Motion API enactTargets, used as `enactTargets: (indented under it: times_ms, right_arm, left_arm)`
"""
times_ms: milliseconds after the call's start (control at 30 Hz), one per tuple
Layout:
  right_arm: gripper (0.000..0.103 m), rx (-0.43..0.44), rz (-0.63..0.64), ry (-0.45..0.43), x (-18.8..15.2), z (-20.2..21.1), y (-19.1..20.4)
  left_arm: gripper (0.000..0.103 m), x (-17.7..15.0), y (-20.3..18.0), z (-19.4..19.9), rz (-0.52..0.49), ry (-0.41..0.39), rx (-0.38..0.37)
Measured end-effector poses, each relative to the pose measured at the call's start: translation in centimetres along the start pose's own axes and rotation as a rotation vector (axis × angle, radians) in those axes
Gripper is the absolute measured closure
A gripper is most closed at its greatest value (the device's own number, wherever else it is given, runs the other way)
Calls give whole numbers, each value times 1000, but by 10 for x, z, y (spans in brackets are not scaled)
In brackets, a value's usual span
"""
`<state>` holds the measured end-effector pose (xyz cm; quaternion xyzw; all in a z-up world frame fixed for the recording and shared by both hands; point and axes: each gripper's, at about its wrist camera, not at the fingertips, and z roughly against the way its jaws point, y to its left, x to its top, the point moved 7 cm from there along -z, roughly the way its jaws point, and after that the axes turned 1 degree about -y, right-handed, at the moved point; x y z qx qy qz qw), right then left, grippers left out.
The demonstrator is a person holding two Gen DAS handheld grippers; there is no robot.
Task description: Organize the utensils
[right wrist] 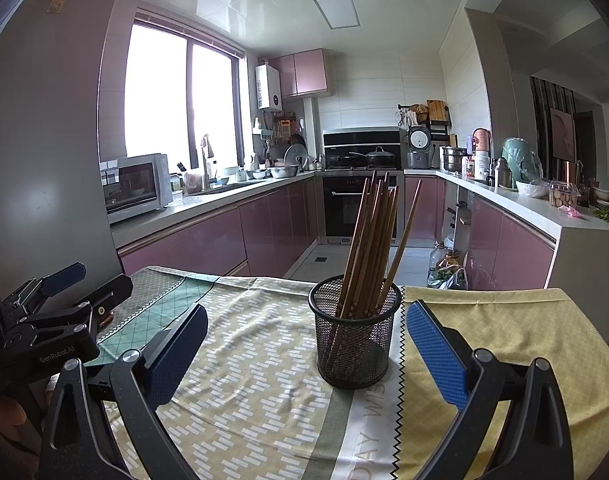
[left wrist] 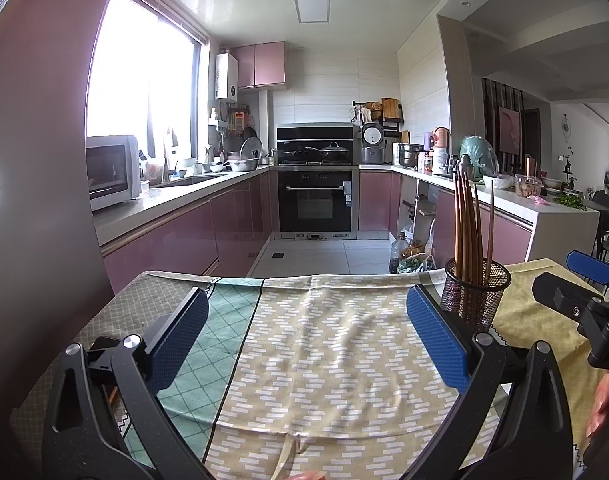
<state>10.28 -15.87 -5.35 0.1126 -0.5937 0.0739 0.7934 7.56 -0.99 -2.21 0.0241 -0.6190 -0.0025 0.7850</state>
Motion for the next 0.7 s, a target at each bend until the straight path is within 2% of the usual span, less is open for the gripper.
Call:
enactTargets:
  times_ms: [400, 500, 633, 700]
  right_arm:
    - [6, -3, -11, 18, -4, -3, -2]
    - [6, -19, -3, 34, -7, -6, -7]
    - [6, -57, -29, 123, -19, -20, -38]
    - [6, -129, -32, 202, -30, -32, -67]
  left_arm:
    - [5, -11, -7, 1, 1, 15, 13]
    - [5, -17, -10, -1, 6, 45, 16]
    - [5, -24, -4, -11, 20, 100, 29]
    - [5, -30, 4, -18, 28, 145, 36]
